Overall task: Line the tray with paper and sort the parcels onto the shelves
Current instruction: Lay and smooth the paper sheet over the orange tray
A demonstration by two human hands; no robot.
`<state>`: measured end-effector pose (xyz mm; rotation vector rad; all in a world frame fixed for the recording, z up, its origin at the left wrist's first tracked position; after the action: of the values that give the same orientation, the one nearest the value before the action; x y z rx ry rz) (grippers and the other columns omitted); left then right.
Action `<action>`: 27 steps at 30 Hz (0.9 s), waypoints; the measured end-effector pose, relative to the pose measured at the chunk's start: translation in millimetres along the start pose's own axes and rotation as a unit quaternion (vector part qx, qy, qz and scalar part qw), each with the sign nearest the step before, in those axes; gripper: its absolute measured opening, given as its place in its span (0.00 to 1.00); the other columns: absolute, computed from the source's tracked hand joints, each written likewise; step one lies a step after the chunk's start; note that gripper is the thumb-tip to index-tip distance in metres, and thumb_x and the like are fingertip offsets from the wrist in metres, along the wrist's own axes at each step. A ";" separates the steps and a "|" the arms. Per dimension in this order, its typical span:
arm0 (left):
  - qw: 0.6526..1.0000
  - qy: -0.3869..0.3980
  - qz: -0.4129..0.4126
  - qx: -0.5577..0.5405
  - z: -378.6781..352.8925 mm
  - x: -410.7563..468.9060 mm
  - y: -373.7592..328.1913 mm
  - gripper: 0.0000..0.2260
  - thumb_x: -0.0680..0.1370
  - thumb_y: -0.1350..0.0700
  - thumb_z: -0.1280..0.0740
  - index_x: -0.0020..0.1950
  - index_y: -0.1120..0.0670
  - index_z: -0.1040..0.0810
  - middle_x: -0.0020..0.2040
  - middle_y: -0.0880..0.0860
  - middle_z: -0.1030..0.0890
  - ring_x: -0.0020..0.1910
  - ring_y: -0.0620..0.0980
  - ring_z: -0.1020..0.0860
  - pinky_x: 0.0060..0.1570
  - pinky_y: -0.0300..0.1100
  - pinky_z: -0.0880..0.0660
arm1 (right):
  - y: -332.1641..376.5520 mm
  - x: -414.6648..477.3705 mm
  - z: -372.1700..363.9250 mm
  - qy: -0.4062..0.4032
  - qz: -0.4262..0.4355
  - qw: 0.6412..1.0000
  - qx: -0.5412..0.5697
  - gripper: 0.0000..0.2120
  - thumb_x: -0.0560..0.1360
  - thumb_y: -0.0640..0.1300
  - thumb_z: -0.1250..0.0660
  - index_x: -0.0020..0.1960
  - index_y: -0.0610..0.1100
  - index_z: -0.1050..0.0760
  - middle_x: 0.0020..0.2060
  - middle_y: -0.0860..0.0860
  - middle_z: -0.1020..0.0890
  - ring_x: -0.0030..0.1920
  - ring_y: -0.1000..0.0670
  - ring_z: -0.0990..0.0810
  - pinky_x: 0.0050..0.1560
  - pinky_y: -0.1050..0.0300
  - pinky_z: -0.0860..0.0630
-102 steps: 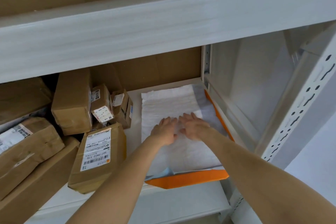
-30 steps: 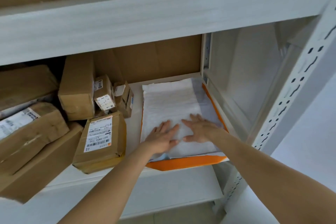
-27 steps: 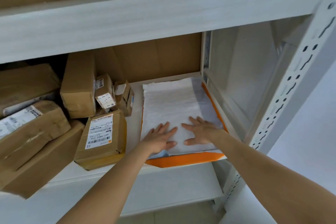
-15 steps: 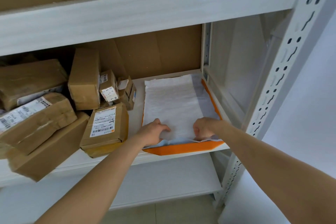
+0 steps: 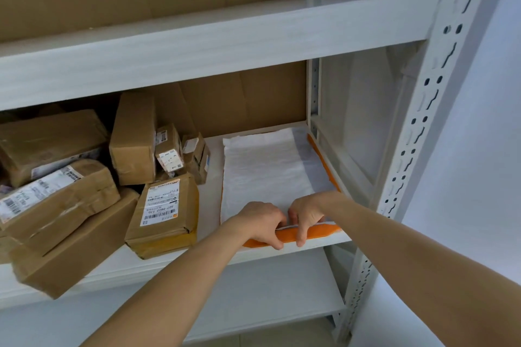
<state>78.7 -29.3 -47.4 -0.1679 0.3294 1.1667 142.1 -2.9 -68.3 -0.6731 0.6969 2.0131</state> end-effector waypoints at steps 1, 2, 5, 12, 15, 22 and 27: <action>1.000 -0.011 0.004 0.003 3.6 2.5 0.1 0.12 0.69 0.43 0.30 0.46 0.49 0.24 0.42 0.49 0.21 0.40 0.50 0.24 0.36 0.41 0.31 | -2.4 -0.6 4.8 -0.014 -0.005 1.000 -0.017 0.30 0.67 0.52 0.23 0.65 0.46 0.27 0.60 0.47 0.22 0.58 0.44 0.22 0.60 0.47 0.23; 1.000 -0.019 0.008 0.006 7.0 4.7 0.8 0.11 0.70 0.43 0.31 0.44 0.48 0.25 0.41 0.49 0.22 0.39 0.49 0.25 0.36 0.41 0.32 | -4.1 -1.7 9.7 -0.030 -0.009 0.999 -0.032 0.30 0.67 0.53 0.23 0.65 0.45 0.27 0.59 0.47 0.22 0.58 0.44 0.22 0.59 0.49 0.24; 0.999 -0.033 0.017 0.008 13.3 11.2 2.4 0.11 0.72 0.43 0.32 0.42 0.48 0.27 0.39 0.49 0.24 0.38 0.49 0.27 0.36 0.41 0.34 | -8.0 -3.3 19.8 -0.065 -0.014 0.997 -0.042 0.29 0.68 0.51 0.25 0.66 0.46 0.29 0.60 0.48 0.23 0.59 0.45 0.24 0.56 0.52 0.25; 0.998 -0.043 0.039 -0.014 15.5 19.8 3.7 0.10 0.73 0.43 0.32 0.44 0.49 0.26 0.42 0.50 0.24 0.42 0.50 0.26 0.40 0.42 0.33 | -11.9 0.2 24.8 -0.066 -0.022 0.996 -0.051 0.29 0.70 0.47 0.25 0.69 0.47 0.30 0.62 0.47 0.24 0.60 0.45 0.24 0.56 0.52 0.25; 0.998 -0.034 0.044 -0.031 14.1 21.3 8.7 0.16 0.73 0.40 0.33 0.51 0.51 0.21 0.41 0.49 0.23 0.41 0.49 0.25 0.39 0.42 0.33 | -7.7 2.7 24.2 -0.068 -0.016 0.997 -0.034 0.31 0.70 0.48 0.25 0.70 0.46 0.30 0.64 0.48 0.25 0.62 0.45 0.25 0.61 0.51 0.27; 0.997 -0.038 0.061 -0.035 14.6 23.1 10.1 0.18 0.73 0.38 0.33 0.51 0.51 0.21 0.39 0.49 0.24 0.40 0.48 0.26 0.39 0.42 0.32 | -5.2 5.9 27.0 -0.080 -0.019 0.996 -0.029 0.31 0.70 0.48 0.25 0.71 0.45 0.30 0.65 0.47 0.24 0.63 0.45 0.26 0.61 0.52 0.28; 0.996 0.037 0.070 -0.047 -0.9 18.7 29.5 0.18 0.69 0.39 0.29 0.49 0.50 0.27 0.43 0.50 0.23 0.44 0.50 0.24 0.36 0.41 0.32 | -2.9 6.7 26.5 -0.076 -0.021 0.996 -0.029 0.31 0.72 0.50 0.27 0.72 0.43 0.31 0.66 0.46 0.26 0.64 0.45 0.26 0.59 0.54 0.29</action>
<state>58.0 -1.8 -53.4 -0.2746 0.3565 1.3171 136.4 20.5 -55.1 -0.5567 0.5306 2.0276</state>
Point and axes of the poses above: each hand's wrist, its own x-axis towards the middle knuckle, its own z-axis out of the back of the hand, y = z × x, the point moved 9 cm from there along x, towards the middle knuckle
